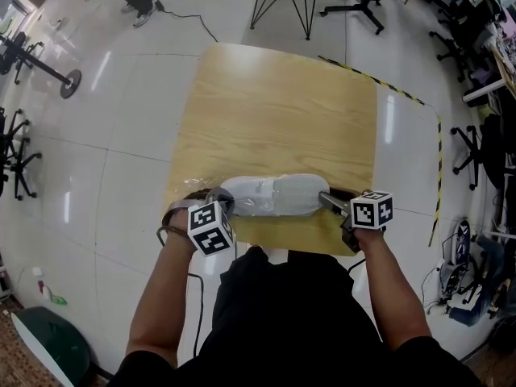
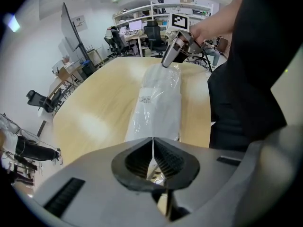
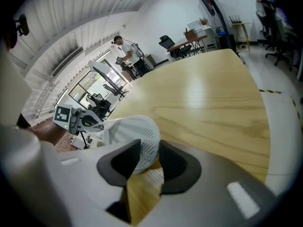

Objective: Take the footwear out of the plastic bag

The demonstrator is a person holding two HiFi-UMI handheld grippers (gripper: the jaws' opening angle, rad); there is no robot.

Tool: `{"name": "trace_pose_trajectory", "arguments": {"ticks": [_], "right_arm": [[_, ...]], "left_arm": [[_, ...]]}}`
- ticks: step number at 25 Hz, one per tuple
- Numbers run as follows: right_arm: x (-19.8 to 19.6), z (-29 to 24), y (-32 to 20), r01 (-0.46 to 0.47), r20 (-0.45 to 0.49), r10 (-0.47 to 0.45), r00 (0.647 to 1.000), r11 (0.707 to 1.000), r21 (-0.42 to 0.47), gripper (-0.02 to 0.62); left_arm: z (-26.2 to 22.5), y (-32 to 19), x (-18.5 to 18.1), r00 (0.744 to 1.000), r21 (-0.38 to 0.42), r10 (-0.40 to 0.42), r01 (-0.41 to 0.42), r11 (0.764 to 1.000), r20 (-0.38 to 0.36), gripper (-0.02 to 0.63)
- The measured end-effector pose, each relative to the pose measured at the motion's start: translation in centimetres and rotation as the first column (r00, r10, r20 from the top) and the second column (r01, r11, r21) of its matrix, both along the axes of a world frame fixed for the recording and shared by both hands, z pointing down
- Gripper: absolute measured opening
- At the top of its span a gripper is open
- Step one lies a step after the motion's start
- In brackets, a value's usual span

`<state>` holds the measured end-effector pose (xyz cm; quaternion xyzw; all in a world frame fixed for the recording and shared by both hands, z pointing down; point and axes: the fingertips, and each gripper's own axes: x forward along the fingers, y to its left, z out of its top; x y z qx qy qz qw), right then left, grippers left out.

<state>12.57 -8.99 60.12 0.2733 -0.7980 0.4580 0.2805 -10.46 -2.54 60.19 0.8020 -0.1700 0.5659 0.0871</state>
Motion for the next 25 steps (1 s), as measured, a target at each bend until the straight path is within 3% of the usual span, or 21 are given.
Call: {"name": "trace_pose_trajectory", "arguments": {"ticks": [16,25], "right_arm": [[2.9,-0.1,-0.3,-0.013,-0.036,0.013,0.999,1.000,-0.004,0.124],[3.9,-0.1,-0.3,-0.026,-0.041,0.026,0.999,1.000,-0.007,0.124]], "left_arm": [[0.2,-0.4,-1.4,1.000,0.004,-0.009,0.009,1.000,0.020,0.015],[0.3,-1.3,-3.5,0.996,0.021,-0.060,0.059,0.998,0.067,0.015]]}}
